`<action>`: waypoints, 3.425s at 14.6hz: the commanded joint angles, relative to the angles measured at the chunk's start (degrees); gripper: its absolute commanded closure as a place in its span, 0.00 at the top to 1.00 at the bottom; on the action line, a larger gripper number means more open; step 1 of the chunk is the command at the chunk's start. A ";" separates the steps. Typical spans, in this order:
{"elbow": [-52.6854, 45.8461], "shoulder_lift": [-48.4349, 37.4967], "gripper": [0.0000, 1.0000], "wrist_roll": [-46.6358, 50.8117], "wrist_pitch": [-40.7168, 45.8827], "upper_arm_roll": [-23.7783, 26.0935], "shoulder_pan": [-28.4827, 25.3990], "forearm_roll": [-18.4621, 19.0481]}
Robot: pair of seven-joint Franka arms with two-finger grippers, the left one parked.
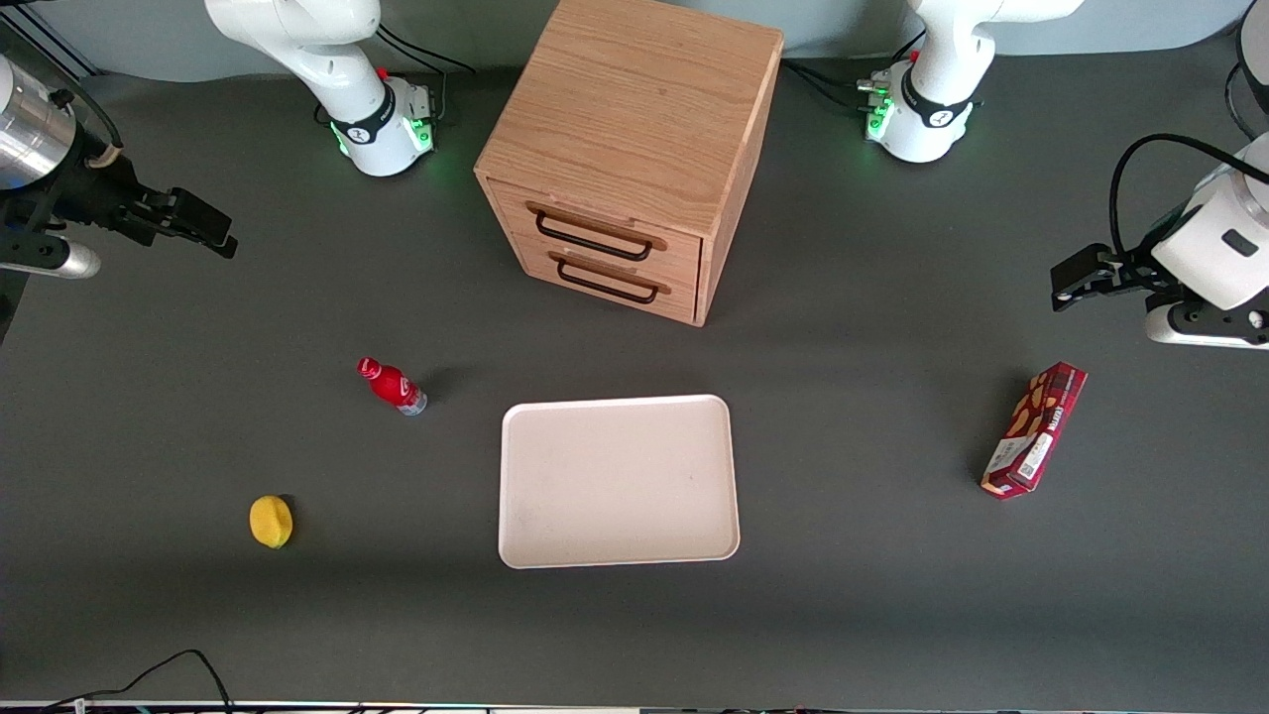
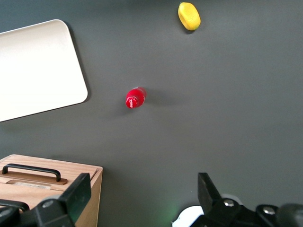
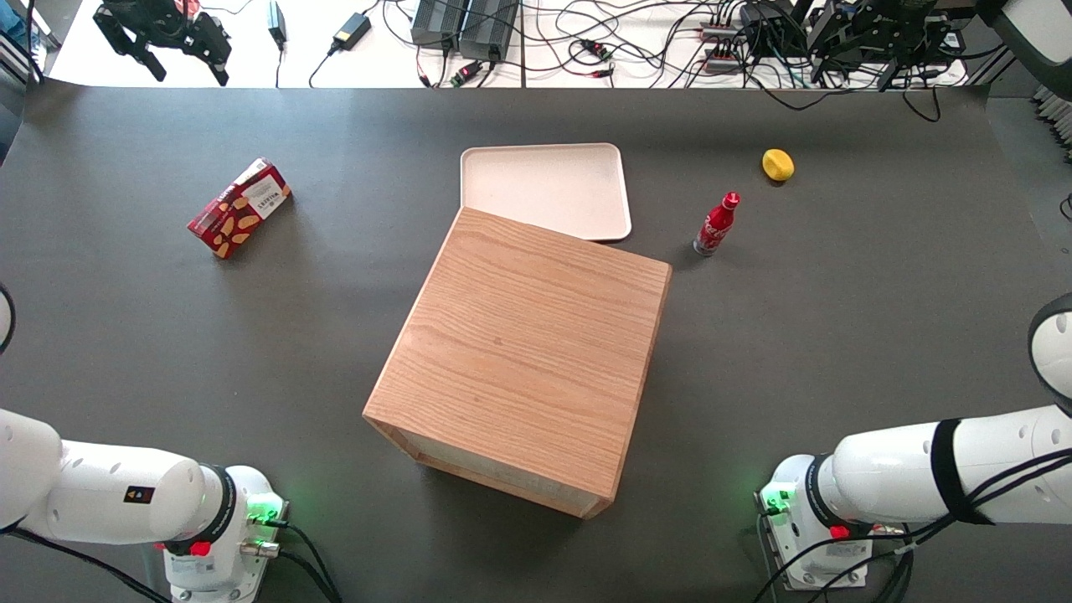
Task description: Place coke bottle on tray
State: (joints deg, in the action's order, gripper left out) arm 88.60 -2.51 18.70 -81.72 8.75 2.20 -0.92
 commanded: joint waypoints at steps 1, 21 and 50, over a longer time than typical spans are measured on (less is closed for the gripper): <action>-2.55 0.93 1.00 1.95 3.57 -0.92 -0.45 -1.19; 30.93 10.67 1.00 4.07 -42.71 1.27 -2.03 -1.90; -38.83 39.21 0.00 26.26 1.84 6.90 -8.07 1.36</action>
State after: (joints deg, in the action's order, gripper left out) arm 65.61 23.47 35.58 -82.84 14.42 -2.12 -0.82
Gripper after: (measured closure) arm 0.665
